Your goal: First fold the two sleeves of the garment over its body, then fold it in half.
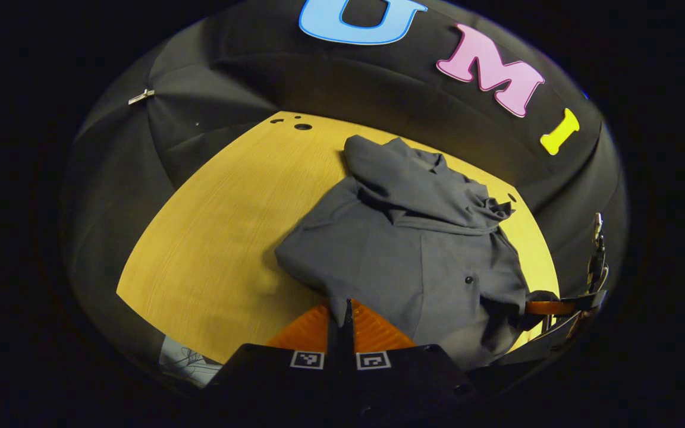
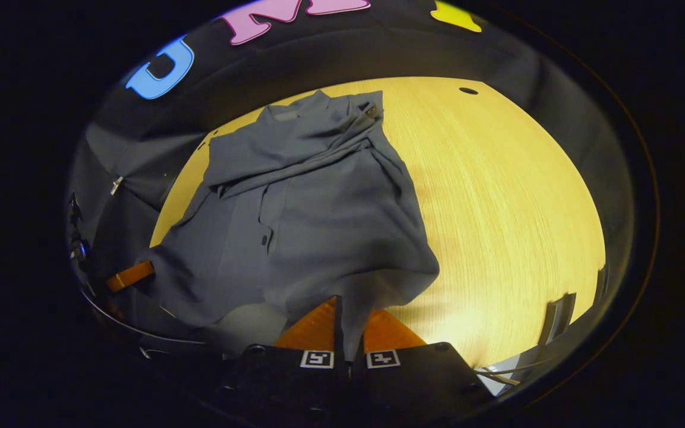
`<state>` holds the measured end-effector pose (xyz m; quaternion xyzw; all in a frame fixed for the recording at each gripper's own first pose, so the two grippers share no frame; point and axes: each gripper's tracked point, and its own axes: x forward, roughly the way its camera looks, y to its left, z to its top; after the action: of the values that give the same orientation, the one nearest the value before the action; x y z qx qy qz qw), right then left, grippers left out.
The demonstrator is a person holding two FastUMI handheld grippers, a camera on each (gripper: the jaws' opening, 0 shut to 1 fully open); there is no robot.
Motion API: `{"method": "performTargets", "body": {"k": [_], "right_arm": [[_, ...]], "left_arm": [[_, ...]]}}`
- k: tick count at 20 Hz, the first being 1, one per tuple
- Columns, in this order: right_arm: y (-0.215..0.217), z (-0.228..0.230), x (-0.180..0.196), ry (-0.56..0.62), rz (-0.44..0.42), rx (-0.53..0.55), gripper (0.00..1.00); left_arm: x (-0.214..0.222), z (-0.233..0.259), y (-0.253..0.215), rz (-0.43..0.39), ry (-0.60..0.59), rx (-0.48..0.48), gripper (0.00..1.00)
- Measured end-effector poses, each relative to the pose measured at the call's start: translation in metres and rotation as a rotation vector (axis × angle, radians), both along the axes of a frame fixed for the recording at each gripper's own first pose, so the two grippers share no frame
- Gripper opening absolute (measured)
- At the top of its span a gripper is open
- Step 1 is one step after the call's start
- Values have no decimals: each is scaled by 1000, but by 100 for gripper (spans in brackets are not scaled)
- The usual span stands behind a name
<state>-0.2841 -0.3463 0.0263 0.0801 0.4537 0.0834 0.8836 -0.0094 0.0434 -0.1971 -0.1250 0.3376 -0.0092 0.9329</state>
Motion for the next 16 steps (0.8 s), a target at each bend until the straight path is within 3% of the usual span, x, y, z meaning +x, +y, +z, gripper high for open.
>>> {"method": "performTargets", "body": {"k": [6, 16], "right_arm": [[-2, 49, 43, -99, -32, 44, 5], [18, 112, 120, -271, 25, 21, 5]], "left_arm": [[27, 36, 3, 14, -47, -21, 6], [103, 110, 5, -34, -166, -30, 2]]}}
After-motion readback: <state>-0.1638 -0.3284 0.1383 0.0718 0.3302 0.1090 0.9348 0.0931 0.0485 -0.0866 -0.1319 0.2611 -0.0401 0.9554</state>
